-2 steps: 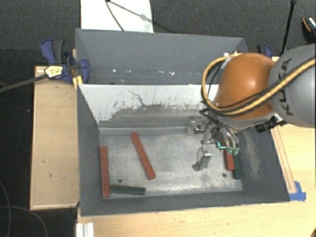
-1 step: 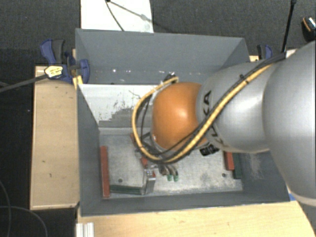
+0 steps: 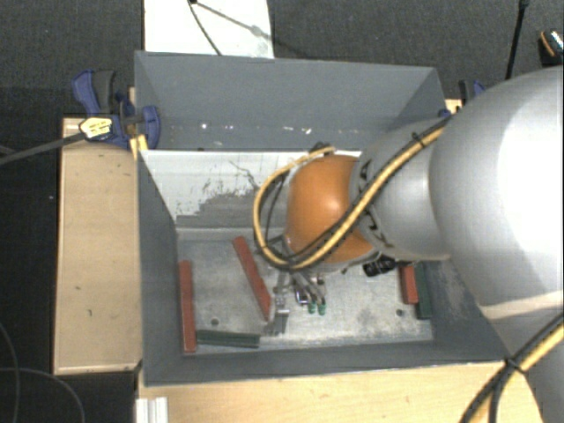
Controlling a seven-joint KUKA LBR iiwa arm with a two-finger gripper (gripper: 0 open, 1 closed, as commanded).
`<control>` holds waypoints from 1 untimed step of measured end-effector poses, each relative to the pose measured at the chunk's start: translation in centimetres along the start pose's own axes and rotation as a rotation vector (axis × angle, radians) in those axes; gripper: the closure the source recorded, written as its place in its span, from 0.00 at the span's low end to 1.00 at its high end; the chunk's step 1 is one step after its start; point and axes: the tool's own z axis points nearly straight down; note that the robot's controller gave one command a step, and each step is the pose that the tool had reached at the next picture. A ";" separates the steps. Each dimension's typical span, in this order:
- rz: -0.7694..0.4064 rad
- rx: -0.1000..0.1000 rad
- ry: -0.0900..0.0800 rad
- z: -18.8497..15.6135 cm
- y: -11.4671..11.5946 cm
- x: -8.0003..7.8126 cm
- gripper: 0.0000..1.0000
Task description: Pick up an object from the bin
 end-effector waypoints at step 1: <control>-0.002 -0.002 0.003 -0.4 0.3 0.2 1.00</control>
Offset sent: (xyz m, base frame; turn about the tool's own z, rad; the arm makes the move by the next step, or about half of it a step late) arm 0.0000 0.0000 0.0000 0.0000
